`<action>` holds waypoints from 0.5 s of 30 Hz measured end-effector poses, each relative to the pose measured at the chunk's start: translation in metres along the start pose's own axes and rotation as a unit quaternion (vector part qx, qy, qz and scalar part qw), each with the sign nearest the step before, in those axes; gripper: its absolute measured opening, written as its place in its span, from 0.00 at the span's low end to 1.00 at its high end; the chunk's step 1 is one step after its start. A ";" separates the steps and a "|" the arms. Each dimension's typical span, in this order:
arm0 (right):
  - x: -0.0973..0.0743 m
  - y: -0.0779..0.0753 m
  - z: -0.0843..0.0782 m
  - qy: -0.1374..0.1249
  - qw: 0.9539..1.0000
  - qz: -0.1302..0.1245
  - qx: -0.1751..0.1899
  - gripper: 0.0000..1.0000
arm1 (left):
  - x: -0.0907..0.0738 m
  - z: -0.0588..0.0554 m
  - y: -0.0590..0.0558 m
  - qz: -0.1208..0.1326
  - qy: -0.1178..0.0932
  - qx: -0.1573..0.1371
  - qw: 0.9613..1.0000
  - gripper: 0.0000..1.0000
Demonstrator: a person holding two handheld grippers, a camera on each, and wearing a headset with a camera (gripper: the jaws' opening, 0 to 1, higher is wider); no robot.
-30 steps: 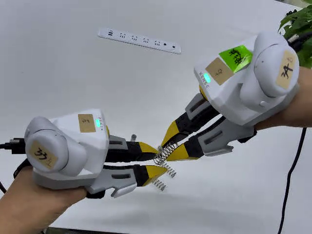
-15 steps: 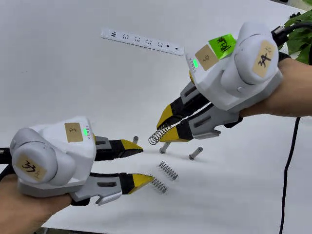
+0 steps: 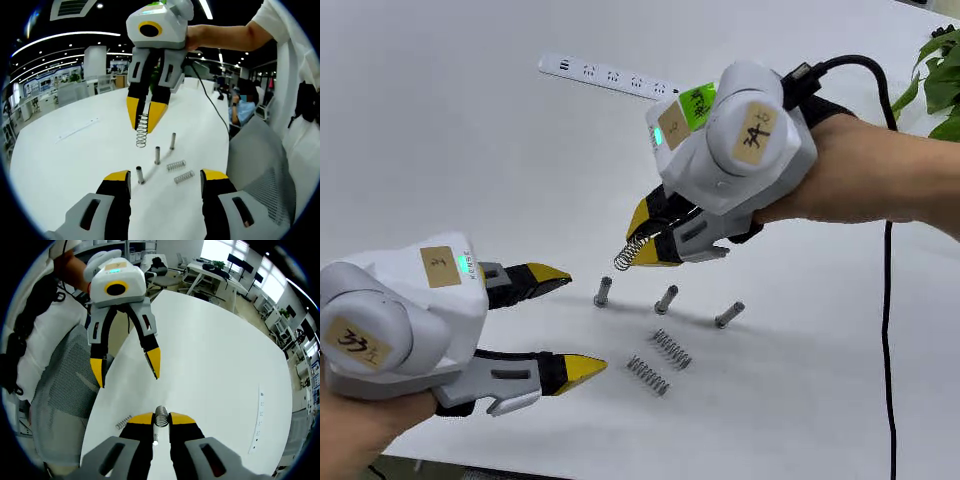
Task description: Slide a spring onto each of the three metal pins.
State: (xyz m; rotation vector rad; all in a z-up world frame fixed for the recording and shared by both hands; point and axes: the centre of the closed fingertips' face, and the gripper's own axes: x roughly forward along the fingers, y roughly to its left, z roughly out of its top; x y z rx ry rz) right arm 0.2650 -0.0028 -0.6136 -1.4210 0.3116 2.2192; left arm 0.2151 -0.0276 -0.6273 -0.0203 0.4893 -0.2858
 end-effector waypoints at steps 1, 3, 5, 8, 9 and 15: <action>0.002 -0.001 -0.001 0.001 1.000 0.001 0.001 0.12 | 0.000 -0.001 0.001 0.002 0.000 0.000 1.000 0.59; 0.007 -0.004 -0.003 0.006 1.000 0.002 0.001 0.12 | 0.000 -0.003 0.003 0.006 0.001 -0.004 1.000 0.64; 0.013 -0.006 -0.005 0.011 1.000 0.004 0.001 0.12 | -0.001 -0.005 0.005 0.011 -0.001 -0.005 1.000 0.68; 0.020 -0.005 -0.006 0.016 1.000 0.008 0.000 0.12 | -0.002 -0.007 0.007 0.016 -0.003 -0.012 1.000 0.70; 0.022 -0.007 -0.006 0.018 1.000 0.009 0.001 0.12 | -0.003 -0.008 0.008 0.018 -0.004 -0.016 1.000 0.70; 0.033 -0.007 -0.009 0.032 0.999 0.024 0.000 0.12 | -0.003 -0.011 0.007 0.023 -0.006 -0.023 0.999 0.73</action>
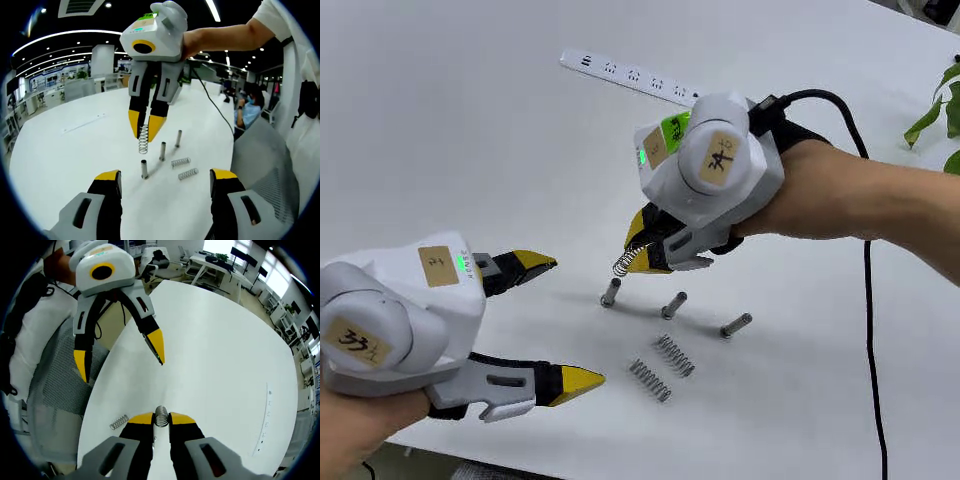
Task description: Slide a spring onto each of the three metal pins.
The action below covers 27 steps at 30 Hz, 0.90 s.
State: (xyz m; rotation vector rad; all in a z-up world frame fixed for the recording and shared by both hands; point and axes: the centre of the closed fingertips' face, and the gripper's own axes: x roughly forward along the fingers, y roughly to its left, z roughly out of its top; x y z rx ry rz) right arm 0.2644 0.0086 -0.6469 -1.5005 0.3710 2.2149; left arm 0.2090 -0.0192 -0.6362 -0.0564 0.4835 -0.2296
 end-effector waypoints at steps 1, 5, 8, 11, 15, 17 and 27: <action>0.002 0.000 0.000 0.001 1.000 0.001 -0.001 0.12 | 0.000 -0.001 0.000 0.001 0.000 0.000 1.000 0.74; 0.008 -0.001 -0.004 0.011 1.000 0.005 0.000 0.12 | -0.001 -0.001 0.000 0.002 -0.004 -0.007 1.000 0.74; 0.011 -0.001 -0.005 0.015 1.000 0.007 0.001 0.12 | -0.001 -0.001 0.000 0.001 -0.005 -0.009 1.000 0.74; 0.012 -0.001 -0.008 0.019 1.000 0.009 0.002 0.12 | -0.001 -0.001 -0.001 -0.001 -0.007 -0.011 1.000 0.74; 0.016 0.000 -0.009 0.020 1.000 0.011 0.005 0.12 | -0.001 -0.001 -0.001 -0.002 -0.010 -0.014 1.000 0.74; 0.018 0.001 -0.009 0.021 1.000 0.012 0.006 0.12 | 0.000 -0.002 -0.001 -0.003 -0.008 -0.014 1.000 0.74; 0.025 0.001 -0.013 0.025 1.000 0.017 0.010 0.12 | 0.000 -0.003 -0.003 -0.007 -0.009 -0.017 1.000 0.74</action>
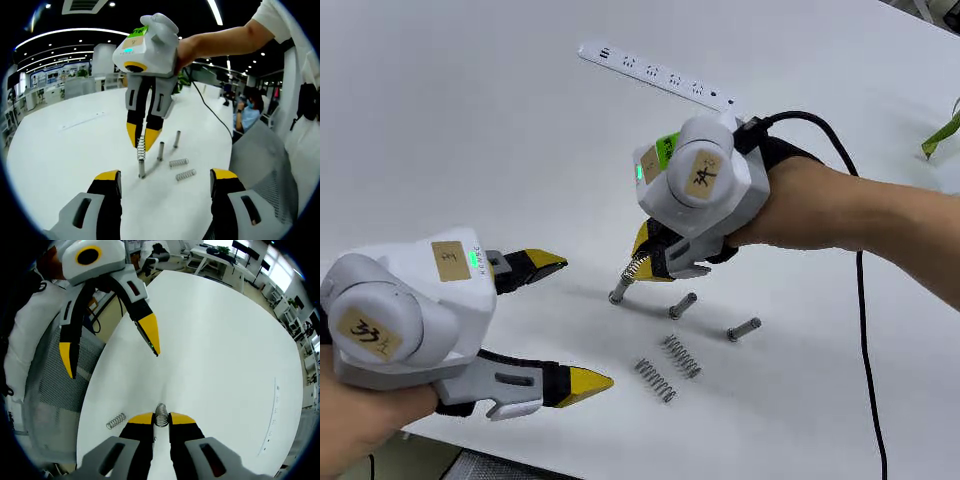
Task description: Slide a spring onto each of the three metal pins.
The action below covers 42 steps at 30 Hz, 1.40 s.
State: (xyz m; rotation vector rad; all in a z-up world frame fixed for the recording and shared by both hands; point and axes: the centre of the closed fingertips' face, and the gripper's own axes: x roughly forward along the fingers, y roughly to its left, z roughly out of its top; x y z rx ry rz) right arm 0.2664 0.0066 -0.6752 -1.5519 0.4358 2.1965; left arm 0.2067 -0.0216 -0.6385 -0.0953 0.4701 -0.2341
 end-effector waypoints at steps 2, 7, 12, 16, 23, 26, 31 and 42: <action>0.002 0.000 0.000 0.000 1.000 0.001 0.000 0.12 | 0.000 0.000 0.000 0.000 -0.001 -0.001 1.000 0.74; 0.005 0.000 0.001 0.000 1.000 0.002 0.000 0.12 | -0.001 0.000 0.001 0.000 -0.002 -0.002 1.000 0.74; 0.008 0.001 0.000 0.003 1.000 0.004 -0.002 0.12 | -0.001 -0.001 0.001 -0.001 -0.003 -0.005 1.000 0.73; 0.014 0.001 -0.003 0.006 1.000 0.003 -0.006 0.12 | 0.000 -0.001 0.001 -0.002 -0.004 -0.006 1.000 0.73; 0.019 0.002 -0.007 0.005 1.000 0.002 -0.002 0.12 | 0.001 -0.002 0.001 -0.003 -0.003 -0.005 1.000 0.74; 0.020 0.002 -0.007 0.003 1.000 0.001 0.000 0.12 | 0.001 -0.002 0.001 -0.003 -0.003 -0.006 1.000 0.74; 0.026 0.002 -0.007 0.000 1.000 0.000 0.002 0.12 | 0.002 -0.003 0.001 -0.003 -0.003 -0.007 1.000 0.73; 0.037 0.002 -0.008 -0.001 1.000 -0.002 0.002 0.12 | 0.003 -0.003 0.002 -0.003 -0.003 -0.011 1.000 0.73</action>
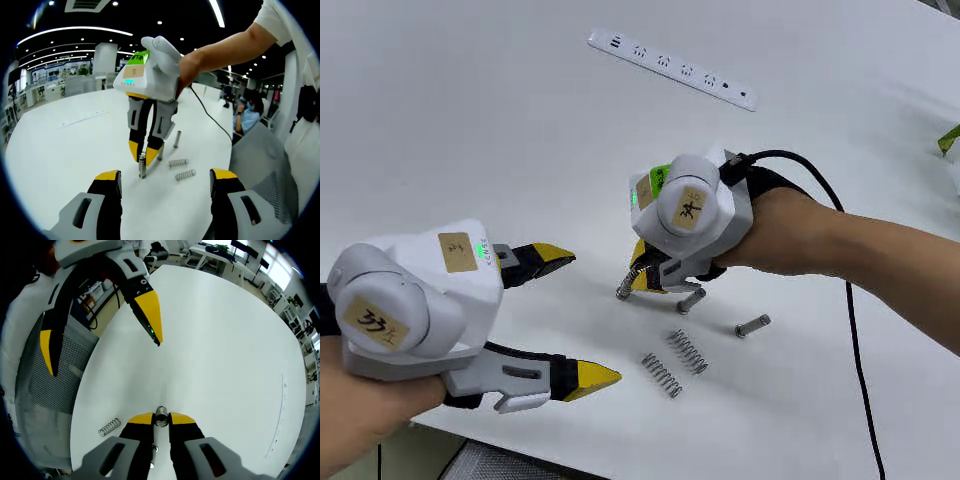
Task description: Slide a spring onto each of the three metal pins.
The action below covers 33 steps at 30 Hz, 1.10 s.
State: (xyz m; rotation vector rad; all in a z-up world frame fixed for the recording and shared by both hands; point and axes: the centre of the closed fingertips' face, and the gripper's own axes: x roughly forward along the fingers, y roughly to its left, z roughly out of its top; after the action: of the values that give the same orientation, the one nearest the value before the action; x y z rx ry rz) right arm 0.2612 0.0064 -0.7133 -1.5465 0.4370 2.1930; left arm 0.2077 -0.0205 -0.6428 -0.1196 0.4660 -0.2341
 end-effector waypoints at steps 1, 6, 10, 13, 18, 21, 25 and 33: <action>0.000 0.000 0.000 0.000 1.000 0.000 0.000 0.12 | 0.000 0.000 0.000 0.000 0.000 0.000 1.000 0.73; 0.009 -0.001 -0.004 0.004 1.000 -0.006 -0.003 0.12 | 0.001 0.000 0.000 -0.001 0.000 -0.001 1.000 0.73; 0.012 -0.001 -0.005 0.006 1.000 -0.010 -0.006 0.12 | 0.001 0.001 -0.001 -0.001 -0.001 -0.002 1.000 0.73; 0.014 0.000 -0.005 0.007 1.000 -0.010 -0.005 0.12 | 0.000 0.000 -0.001 -0.002 0.000 -0.003 1.000 0.73; 0.019 -0.002 -0.007 0.007 1.000 -0.012 -0.004 0.12 | 0.000 -0.001 -0.001 -0.001 0.000 -0.003 1.000 0.73; 0.019 -0.002 -0.007 0.007 1.000 -0.012 -0.005 0.12 | 0.000 -0.001 -0.001 -0.002 0.001 -0.003 1.000 0.73; 0.018 -0.002 -0.006 0.004 1.000 -0.014 -0.003 0.12 | 0.000 -0.001 -0.002 -0.003 0.001 -0.003 1.000 0.73; 0.019 -0.001 -0.007 0.005 1.000 -0.014 -0.002 0.12 | 0.001 -0.002 -0.003 -0.005 0.002 -0.004 1.000 0.73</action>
State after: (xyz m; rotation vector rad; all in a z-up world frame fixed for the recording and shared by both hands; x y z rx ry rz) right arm 0.2618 0.0071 -0.7329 -1.5572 0.4111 2.1679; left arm 0.2076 -0.0241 -0.6442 -0.1293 0.4696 -0.2418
